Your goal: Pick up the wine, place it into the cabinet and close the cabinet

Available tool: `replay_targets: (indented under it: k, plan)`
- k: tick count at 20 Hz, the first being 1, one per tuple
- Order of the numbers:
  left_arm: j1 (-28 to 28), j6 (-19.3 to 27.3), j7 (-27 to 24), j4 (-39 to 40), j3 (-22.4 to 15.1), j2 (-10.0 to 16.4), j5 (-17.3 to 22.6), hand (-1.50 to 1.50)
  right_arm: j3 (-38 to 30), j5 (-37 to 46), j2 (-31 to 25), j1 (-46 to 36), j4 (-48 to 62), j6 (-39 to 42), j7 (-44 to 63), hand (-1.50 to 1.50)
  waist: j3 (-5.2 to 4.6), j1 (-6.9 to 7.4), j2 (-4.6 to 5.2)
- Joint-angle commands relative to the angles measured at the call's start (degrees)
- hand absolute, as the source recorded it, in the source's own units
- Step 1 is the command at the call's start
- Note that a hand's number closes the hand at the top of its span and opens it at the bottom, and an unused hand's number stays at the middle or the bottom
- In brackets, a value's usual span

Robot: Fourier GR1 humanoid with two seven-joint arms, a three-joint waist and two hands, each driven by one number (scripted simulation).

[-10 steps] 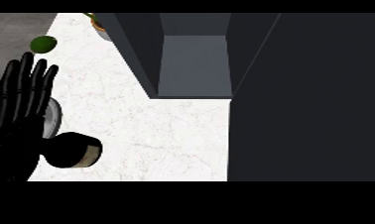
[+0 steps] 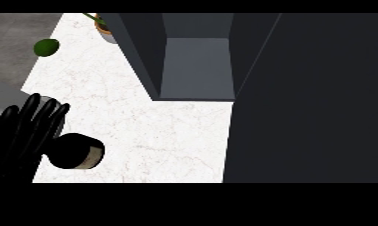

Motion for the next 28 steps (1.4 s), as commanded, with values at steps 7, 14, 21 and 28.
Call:
replay_targets:
  k: [7,14,21,28]
  plan:
    - [13.29,-5.37,7.88,-14.34,3.88,3.90,18.78,-1.50,4.43,-4.76,-0.09,4.82,-12.16,1.48,9.86,-1.50,0.09,-0.06,0.14]
    - [15.63,-0.51,13.21,-22.58,0.11,3.28,18.07,-1.50,1.80,-6.56,-1.34,2.39,-15.49,0.37,14.96,-1.50,0.16,0.06,0.05]
    - [17.39,-0.03,13.62,-24.53,-0.33,4.08,19.02,-1.50,3.95,-4.19,-0.60,-0.59,-17.64,-2.48,19.84,-1.50,0.09,0.71,-0.10]
    - [17.02,4.96,14.27,-26.50,0.25,3.40,18.14,-1.50,0.45,-7.21,-1.59,-2.31,-16.62,-1.89,20.42,-1.50,0.23,0.42,-0.09]
